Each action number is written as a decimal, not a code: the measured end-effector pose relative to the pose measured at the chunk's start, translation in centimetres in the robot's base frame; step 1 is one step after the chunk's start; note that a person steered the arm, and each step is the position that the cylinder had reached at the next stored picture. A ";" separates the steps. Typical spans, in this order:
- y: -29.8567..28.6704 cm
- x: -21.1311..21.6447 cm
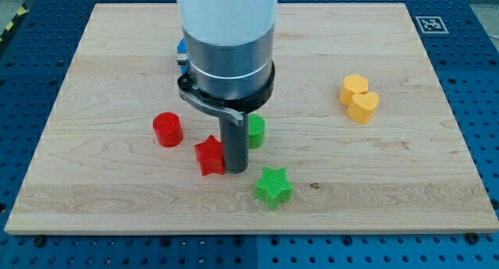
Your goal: Move the red star closer to the red circle
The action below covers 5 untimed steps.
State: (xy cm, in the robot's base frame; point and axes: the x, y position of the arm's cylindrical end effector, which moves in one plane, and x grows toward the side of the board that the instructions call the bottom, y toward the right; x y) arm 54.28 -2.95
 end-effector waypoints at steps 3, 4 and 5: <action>-4.0 -1.2; -4.3 -1.2; -5.2 -1.3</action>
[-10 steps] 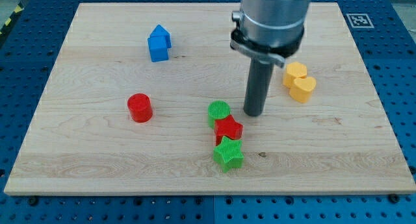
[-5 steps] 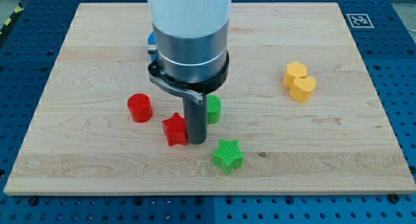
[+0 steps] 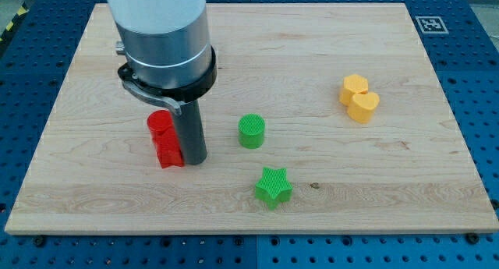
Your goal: Move the red star closer to the red circle
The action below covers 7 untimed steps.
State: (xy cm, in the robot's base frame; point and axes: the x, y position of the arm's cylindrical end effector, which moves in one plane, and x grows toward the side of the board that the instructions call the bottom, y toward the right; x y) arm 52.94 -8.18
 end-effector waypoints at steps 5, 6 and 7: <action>0.0 2.1; 0.0 3.0; -2.0 2.0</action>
